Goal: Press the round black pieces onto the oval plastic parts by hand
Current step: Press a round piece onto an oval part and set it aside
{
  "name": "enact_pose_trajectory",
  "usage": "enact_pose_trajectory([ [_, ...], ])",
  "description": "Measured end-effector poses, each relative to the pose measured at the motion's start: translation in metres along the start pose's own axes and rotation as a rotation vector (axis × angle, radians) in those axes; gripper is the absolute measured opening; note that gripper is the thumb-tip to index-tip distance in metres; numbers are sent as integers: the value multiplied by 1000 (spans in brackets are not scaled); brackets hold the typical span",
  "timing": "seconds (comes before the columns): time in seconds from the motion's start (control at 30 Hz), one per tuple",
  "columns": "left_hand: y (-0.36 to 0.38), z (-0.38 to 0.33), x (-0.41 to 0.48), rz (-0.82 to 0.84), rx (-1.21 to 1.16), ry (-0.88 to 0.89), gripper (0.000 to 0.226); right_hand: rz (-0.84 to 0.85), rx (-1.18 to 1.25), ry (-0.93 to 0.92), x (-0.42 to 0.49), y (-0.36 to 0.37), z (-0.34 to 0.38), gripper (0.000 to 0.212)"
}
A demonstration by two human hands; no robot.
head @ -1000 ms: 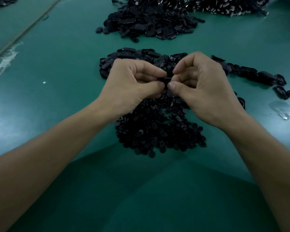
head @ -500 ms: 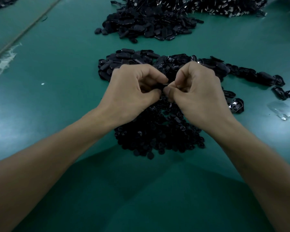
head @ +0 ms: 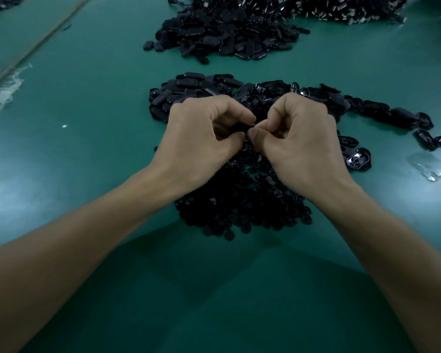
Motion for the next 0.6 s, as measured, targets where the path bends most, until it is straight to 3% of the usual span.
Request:
enact_pose_trajectory([
  [0.6, -1, 6, 1, -32, 25, -18, 24, -19, -97, -93, -8, 9, 12, 27],
])
Point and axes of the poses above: each hand's wrist, its own x-axis towards the middle knuckle, its own y-axis out of the palm, z = x × y, the point moved 5 cm from there along x, towards the middle knuckle, and after that the axes turned 3 degrees about -y, right-handed, at the moved point
